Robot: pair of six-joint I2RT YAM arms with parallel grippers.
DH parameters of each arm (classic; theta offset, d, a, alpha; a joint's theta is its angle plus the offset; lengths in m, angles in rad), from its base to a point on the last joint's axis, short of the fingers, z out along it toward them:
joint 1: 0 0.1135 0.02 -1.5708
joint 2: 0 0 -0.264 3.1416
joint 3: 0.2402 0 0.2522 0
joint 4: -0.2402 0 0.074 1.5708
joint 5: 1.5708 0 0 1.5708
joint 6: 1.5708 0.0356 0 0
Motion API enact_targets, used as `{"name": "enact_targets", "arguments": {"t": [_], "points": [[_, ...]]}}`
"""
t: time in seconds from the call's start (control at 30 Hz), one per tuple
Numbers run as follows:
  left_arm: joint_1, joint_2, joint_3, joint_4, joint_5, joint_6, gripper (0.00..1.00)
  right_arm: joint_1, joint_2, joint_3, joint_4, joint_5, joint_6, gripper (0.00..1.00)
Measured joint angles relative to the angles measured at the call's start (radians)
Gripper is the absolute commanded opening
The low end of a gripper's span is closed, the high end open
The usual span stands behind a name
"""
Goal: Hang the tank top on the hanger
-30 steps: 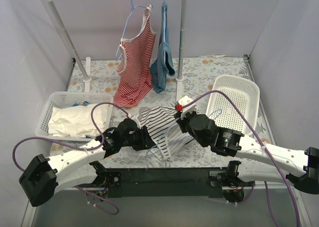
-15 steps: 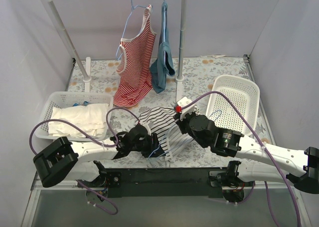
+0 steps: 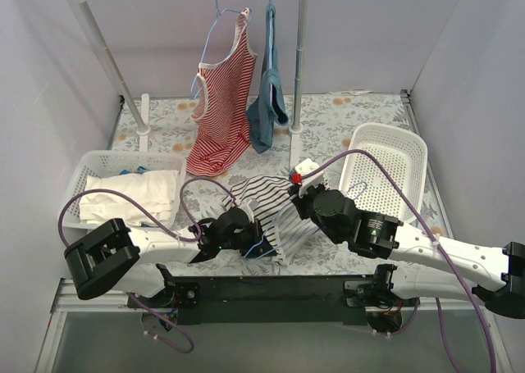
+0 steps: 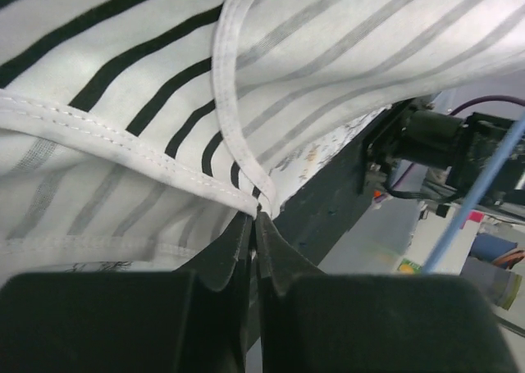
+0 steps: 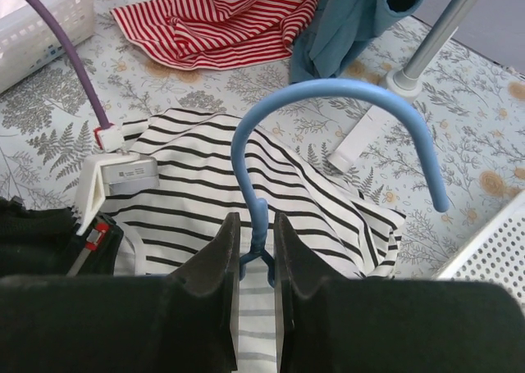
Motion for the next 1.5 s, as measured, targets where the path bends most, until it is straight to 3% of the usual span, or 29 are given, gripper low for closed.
{"name": "enact_targets", "arguments": {"t": [0.33, 0.97, 1.5], "points": [[0.010, -0.280, -0.070, -0.015, -0.115, -0.036, 0.00, 0.005, -0.003, 0.006, -0.024, 0.162, 0.066, 0.01], [0.046, -0.863, -0.204, -0.319, -0.316, -0.152, 0.00, -0.029, 0.071, 0.076, -0.142, 0.458, 0.097, 0.01], [0.046, -0.821, -0.203, -0.419, -0.397, -0.191, 0.00, -0.039, -0.008, 0.089, -0.164, 0.455, 0.116, 0.01]]}}
